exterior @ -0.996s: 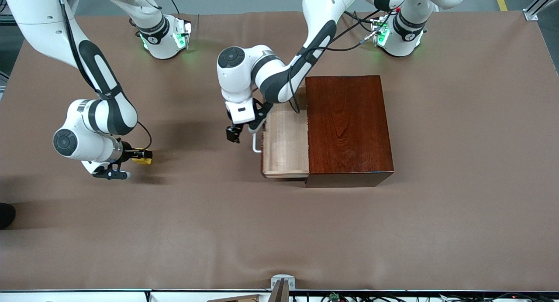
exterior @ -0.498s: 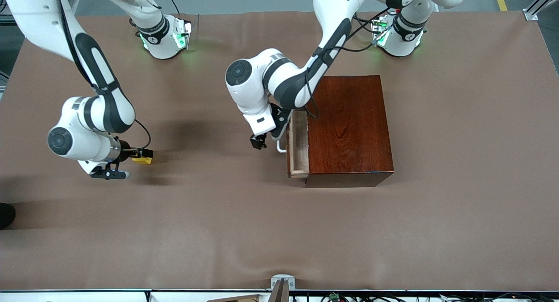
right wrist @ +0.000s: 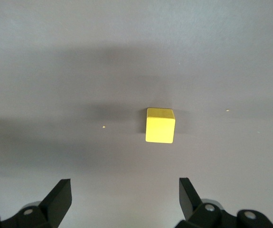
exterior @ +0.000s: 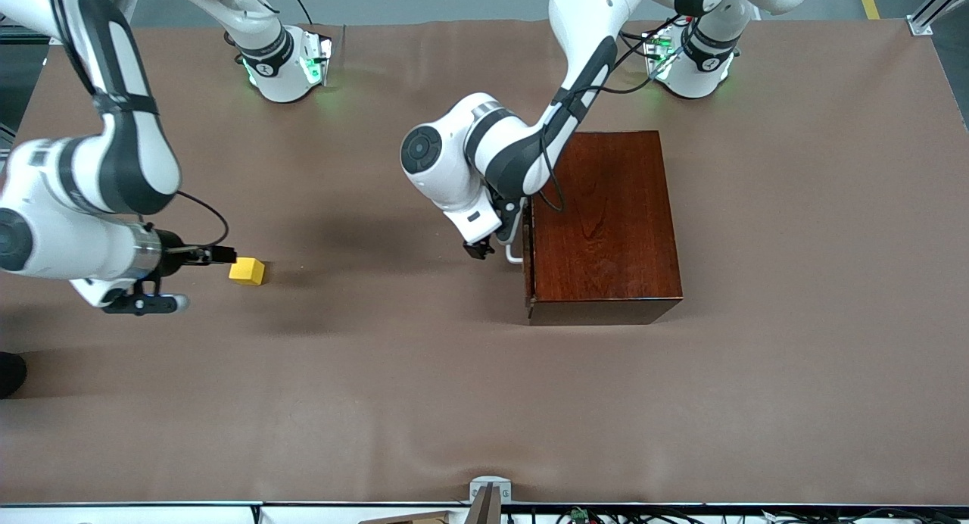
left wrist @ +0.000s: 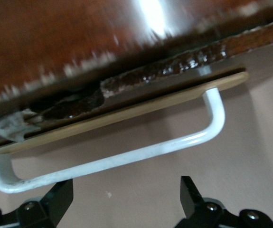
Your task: Open drawer, take yellow block, close drawer
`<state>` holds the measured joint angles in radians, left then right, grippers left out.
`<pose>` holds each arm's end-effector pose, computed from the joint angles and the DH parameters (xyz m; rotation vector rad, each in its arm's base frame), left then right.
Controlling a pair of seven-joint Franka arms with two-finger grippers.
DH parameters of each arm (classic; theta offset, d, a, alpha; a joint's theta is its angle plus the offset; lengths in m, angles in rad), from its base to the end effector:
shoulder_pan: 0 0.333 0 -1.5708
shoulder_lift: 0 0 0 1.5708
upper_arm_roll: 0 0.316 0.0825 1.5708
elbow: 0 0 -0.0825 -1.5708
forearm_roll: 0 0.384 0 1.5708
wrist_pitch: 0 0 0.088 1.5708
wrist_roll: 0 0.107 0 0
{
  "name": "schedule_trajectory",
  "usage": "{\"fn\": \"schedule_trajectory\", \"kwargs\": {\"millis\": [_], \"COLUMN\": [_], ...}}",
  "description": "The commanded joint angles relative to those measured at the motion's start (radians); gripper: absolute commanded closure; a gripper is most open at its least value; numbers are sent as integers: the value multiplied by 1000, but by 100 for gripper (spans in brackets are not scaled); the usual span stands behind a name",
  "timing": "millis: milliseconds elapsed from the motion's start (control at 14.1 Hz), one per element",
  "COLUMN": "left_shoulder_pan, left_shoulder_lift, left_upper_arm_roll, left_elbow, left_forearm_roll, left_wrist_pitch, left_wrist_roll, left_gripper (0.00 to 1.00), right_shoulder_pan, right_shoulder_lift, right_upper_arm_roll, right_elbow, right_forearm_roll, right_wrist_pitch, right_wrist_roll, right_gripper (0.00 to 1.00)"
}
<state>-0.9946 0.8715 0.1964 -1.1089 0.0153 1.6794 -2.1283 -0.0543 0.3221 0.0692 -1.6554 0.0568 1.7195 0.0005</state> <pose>0.4819 -0.5523 0.2756 -2.2724 -1.6905 -0.2030 0.6213 0.0107 0.4053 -3.0413 0.0031 0.3945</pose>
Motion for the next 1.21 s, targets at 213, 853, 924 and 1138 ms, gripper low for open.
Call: {"fn": "schedule_trajectory", "kwargs": {"millis": [213,853,924,1138], "left_shoulder_pan": [-2,143,192,306], "left_shoulder_lift": [-34,-448,-488,-594], "left_upper_arm_roll": [11,51,48,46], "left_elbow": [-23,-51,-52,-80], "left_forearm_roll": [20,17,9,6], "left_wrist_pitch": [-47,-88,-122,-230], "left_wrist_roll": [8,632,747,1054], "left_gripper": [0,0,0,0], "right_shoulder_pan": [34,57,57,59], "right_shoulder_lift": [-46,-270,-291,-317], "right_upper_arm_roll": [-8,-20,-20,-20], "right_elbow": [238,246,231,185], "right_forearm_roll": [-8,-18,-18,-20], "right_wrist_pitch": [-230,-354,-353,-342], "right_wrist_roll": [1,3,3,3], "right_gripper": [0,0,0,0]}}
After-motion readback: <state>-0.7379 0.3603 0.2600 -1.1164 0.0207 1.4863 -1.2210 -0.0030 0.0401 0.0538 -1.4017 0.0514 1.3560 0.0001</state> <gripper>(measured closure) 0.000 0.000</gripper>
